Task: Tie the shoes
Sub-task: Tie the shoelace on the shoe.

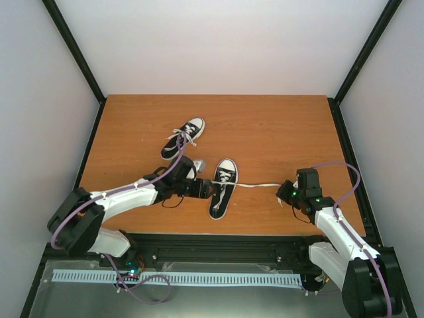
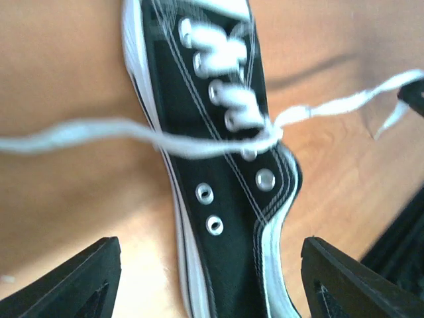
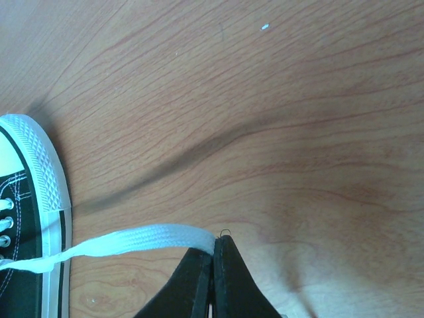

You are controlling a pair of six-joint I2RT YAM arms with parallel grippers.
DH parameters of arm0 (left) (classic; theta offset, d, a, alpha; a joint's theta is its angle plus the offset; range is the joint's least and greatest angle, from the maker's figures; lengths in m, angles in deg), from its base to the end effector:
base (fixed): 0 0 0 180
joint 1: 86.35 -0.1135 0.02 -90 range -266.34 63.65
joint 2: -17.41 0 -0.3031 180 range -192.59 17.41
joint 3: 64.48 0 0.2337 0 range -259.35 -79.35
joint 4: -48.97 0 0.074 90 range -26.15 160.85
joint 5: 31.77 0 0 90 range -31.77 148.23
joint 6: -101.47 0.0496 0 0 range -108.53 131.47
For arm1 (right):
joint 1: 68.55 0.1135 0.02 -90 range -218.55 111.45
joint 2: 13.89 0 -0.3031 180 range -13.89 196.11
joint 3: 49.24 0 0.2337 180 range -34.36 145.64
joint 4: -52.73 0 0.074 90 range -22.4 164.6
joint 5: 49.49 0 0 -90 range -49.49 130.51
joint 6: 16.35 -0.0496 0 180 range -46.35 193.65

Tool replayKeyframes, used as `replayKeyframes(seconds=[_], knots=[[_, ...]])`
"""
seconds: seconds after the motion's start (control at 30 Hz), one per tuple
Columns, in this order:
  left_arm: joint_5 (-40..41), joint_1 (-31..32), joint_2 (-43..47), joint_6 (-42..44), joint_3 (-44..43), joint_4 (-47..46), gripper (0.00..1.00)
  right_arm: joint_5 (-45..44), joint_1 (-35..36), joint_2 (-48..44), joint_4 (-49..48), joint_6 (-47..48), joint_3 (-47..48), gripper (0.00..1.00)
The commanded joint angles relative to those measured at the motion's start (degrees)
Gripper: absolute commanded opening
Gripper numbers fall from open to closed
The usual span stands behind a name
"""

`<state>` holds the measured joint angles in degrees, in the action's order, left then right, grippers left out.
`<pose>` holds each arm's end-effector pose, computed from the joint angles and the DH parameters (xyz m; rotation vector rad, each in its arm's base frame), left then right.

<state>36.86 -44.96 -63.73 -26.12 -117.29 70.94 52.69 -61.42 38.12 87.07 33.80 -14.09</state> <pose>0.1800 -0.1827 0.2096 0.2693 2.6530 -0.9982 0.1315 0.0270 0.1891 0.6230 2.4607 0.6042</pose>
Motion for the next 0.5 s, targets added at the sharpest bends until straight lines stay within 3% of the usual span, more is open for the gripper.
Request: replayKeyframes(seconds=[0.0,0.47], knots=[[17.0,0.2,3.1,13.8,-3.7,5.2,0.74,-0.8,-0.4,0.2,-1.8,1.2,1.0,0.03],[17.3,0.3,-3.7,36.8,0.6,-14.6,0.67,2.8,-0.3,4.2,-4.0,3.4,2.7,0.03]])
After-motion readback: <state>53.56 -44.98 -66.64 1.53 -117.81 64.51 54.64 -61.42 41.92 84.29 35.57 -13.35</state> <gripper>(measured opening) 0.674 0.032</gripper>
